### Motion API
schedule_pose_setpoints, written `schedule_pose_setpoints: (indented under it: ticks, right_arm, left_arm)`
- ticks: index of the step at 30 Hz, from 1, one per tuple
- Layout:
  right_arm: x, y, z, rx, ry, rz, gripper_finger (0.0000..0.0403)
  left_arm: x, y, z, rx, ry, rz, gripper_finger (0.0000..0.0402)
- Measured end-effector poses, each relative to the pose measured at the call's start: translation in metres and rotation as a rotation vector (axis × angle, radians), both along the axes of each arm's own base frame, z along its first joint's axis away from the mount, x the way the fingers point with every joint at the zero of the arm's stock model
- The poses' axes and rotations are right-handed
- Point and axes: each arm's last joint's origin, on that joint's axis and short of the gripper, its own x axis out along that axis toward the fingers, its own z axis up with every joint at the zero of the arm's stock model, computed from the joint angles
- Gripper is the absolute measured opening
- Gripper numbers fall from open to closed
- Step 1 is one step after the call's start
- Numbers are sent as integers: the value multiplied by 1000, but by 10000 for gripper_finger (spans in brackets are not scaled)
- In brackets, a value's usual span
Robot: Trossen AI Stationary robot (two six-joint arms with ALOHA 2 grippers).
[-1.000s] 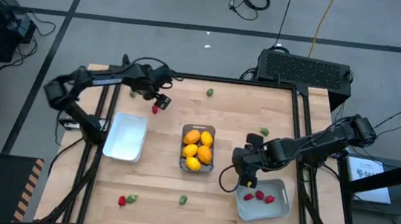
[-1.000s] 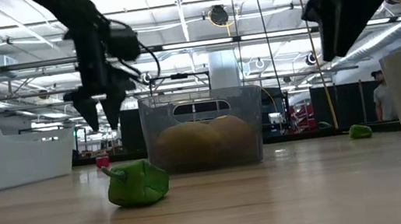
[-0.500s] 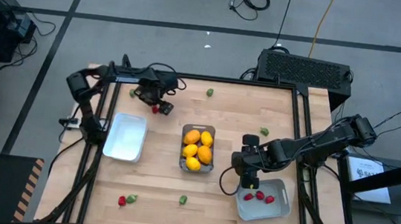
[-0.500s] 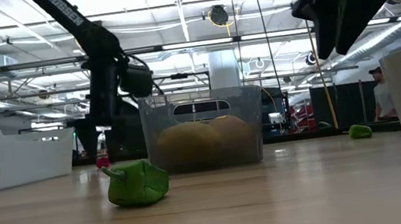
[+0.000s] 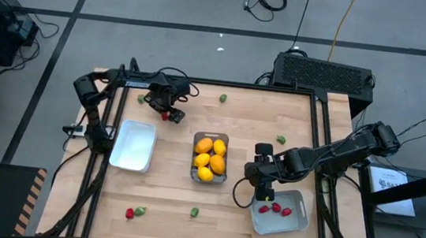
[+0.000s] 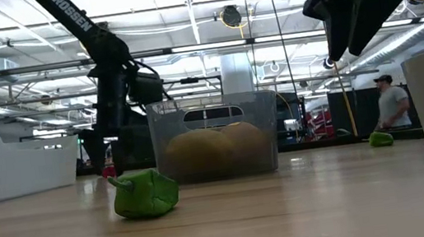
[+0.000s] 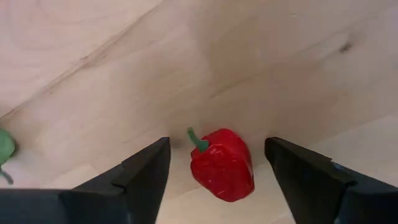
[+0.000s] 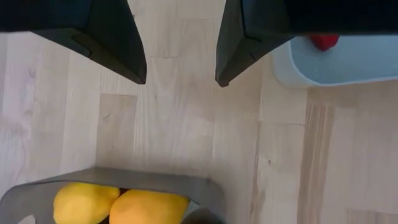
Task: Sort produce into baskets
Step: Put the red chili pepper into the gray bin
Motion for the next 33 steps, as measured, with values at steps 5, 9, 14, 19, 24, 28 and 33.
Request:
schedule_pose_setpoints:
  ticks: [5, 9, 14, 19, 24, 28, 33]
  right_arm:
    - [3, 1, 1, 11, -30, -2, 183]
    - [4, 1, 2, 33, -48, -43, 183]
    - [4, 1, 1, 52, -49, -94, 183]
    - [6, -4, 2, 61, -75, -190, 183]
    - [7, -18, 1, 76, -78, -353, 183]
    - [5, -31, 0, 95, -38, -497, 183]
    - [-1, -46, -3, 77, 33, -615, 183]
  left_arm:
    - [1, 0, -1, -6, -17, -38, 206]
    - [2, 1, -1, 16, -6, -98, 140]
    - [2, 2, 3, 68, -11, -179, 79]
    - [11, 4, 15, 192, -94, -301, 79]
    - [32, -3, 29, 310, -248, -454, 89]
    - [49, -11, 41, 392, -381, -608, 89]
    - [60, -14, 52, 475, -496, -736, 90]
